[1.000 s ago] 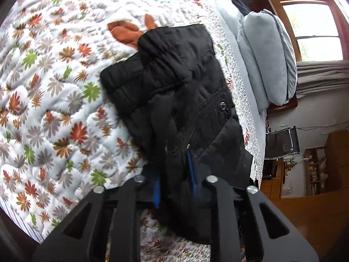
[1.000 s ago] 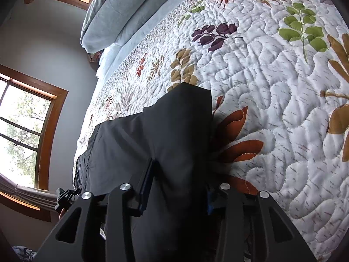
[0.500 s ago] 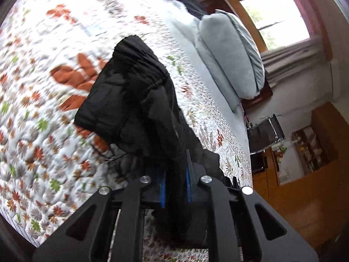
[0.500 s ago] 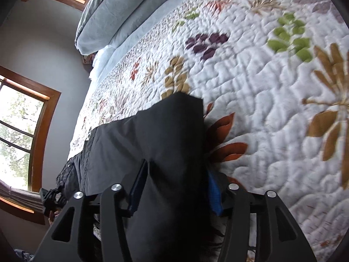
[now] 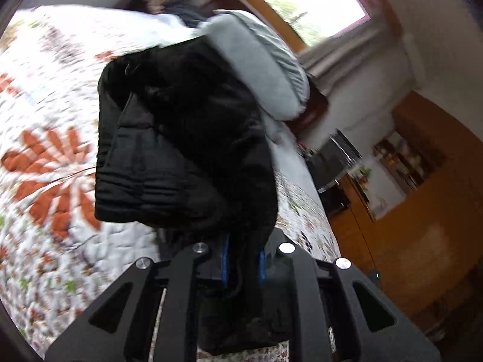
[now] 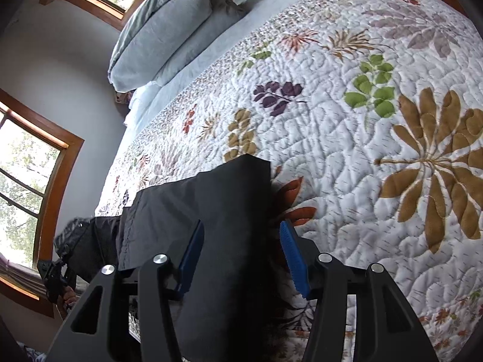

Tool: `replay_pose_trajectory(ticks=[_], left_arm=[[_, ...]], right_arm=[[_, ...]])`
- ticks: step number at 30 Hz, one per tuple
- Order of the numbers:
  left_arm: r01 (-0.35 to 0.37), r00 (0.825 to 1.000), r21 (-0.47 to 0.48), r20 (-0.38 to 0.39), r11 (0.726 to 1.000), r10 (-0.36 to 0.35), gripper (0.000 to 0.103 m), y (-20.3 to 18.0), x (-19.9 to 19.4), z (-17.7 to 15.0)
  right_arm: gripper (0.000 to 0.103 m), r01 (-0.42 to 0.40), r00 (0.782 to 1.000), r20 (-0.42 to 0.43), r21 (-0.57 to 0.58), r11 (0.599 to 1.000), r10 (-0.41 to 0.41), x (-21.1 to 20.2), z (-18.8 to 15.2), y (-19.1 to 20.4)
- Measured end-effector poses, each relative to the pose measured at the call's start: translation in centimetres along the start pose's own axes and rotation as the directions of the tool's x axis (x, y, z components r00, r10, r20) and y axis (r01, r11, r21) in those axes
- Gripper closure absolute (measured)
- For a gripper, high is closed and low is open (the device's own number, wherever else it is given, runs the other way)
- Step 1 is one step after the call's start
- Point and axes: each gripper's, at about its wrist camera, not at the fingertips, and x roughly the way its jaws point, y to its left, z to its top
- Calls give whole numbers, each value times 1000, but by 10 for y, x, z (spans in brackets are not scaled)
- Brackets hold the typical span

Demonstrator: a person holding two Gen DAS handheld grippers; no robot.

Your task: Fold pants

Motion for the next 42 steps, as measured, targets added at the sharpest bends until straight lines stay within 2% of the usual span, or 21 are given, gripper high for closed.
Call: replay_pose_trajectory(ticks=[7,12,15,20,22,24,27,31,33,38,42], left_arm=[[115,991,157,-83,981,-103,88,-57,29,-22],[145,981,247,-161,958,-106,86,-87,57,-47],[147,974,303,-209,942,-85,86,-95,76,-62],[149,953,407,-301,901,-21,85,-107,114,-94],[148,944,434,-330,888,4,85,-106,126,-108],[147,933,460,-358,876,32,84,-105,139,-120],[134,922,503,-380,854,79,84,-104,153,-135],[130,918,540,-383,832,105,83,-107,156,-143],[128,916,569,-381,812,123,83,-110,157,-144],[126,906,624,-388,772,166,77,-127,163,-156],[122,902,630,-392,767,178,75,-132,170,-161]], right_arm=[[49,-35,999,-4,-24,999,35,8,-1,16],[49,-100,995,-3,-7,995,100,9,-2,23],[47,-177,984,-3,11,984,177,10,-4,34],[29,-306,952,-38,-6,952,305,20,-2,75],[21,-371,927,-55,3,929,371,25,-1,91],[17,-442,891,-89,43,896,444,35,-1,107],[15,-476,863,-131,109,873,487,52,-1,120],[15,-450,863,-191,127,884,467,75,1,133],[15,-428,867,-221,130,895,447,87,2,139],[15,-410,856,-295,113,905,425,112,4,162],[15,-355,874,-328,75,932,359,127,5,179]])
